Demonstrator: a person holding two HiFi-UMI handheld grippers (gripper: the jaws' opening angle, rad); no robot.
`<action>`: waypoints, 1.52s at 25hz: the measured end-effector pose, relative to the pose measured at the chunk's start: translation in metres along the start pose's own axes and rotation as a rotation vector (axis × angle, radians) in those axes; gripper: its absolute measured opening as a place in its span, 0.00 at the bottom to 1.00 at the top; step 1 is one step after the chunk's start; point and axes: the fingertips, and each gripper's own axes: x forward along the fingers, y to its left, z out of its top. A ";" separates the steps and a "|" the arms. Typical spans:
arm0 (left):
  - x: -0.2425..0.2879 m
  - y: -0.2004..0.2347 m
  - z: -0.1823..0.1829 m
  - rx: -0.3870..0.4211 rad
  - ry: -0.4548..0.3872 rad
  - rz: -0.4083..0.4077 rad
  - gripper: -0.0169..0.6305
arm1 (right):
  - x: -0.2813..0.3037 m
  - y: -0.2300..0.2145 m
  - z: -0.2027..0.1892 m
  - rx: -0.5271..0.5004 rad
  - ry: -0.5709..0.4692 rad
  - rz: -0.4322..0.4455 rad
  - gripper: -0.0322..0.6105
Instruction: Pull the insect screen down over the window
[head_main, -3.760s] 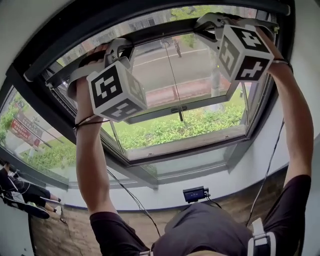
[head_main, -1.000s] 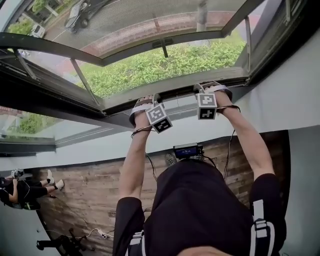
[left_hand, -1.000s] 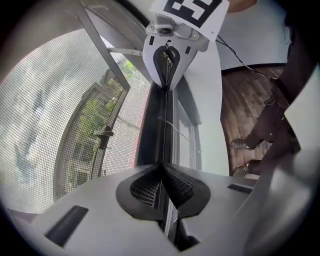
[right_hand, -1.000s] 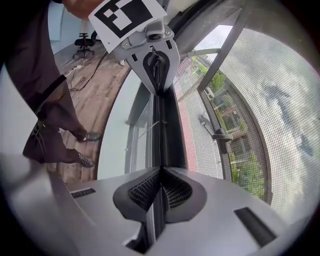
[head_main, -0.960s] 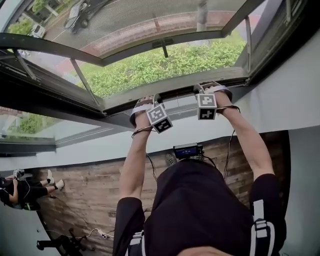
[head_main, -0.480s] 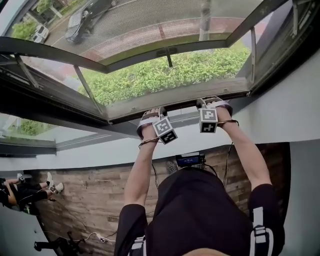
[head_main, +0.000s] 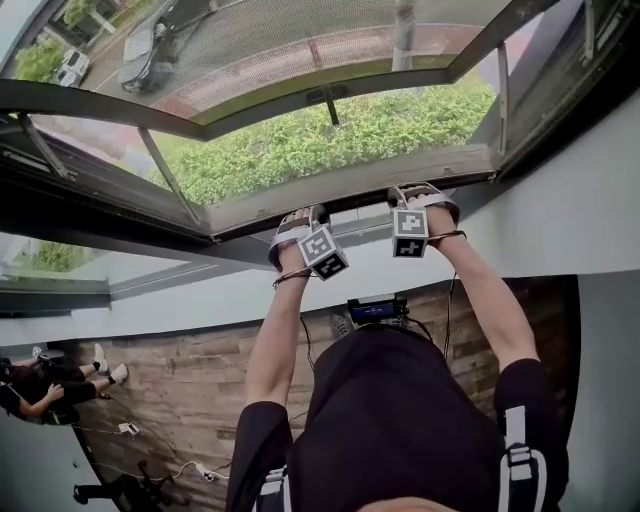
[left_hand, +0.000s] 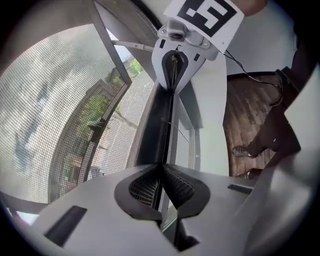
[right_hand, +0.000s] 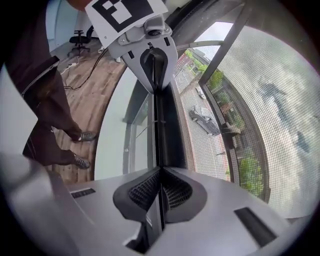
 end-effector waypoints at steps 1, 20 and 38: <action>0.000 0.001 0.001 -0.004 -0.010 0.007 0.05 | 0.000 0.000 0.000 -0.001 -0.006 -0.004 0.08; -0.005 0.003 0.002 0.027 0.002 0.058 0.05 | 0.000 -0.003 0.001 -0.012 0.018 -0.101 0.08; -0.017 0.002 -0.005 -0.013 -0.008 0.116 0.07 | -0.005 0.002 0.007 -0.076 0.027 -0.177 0.08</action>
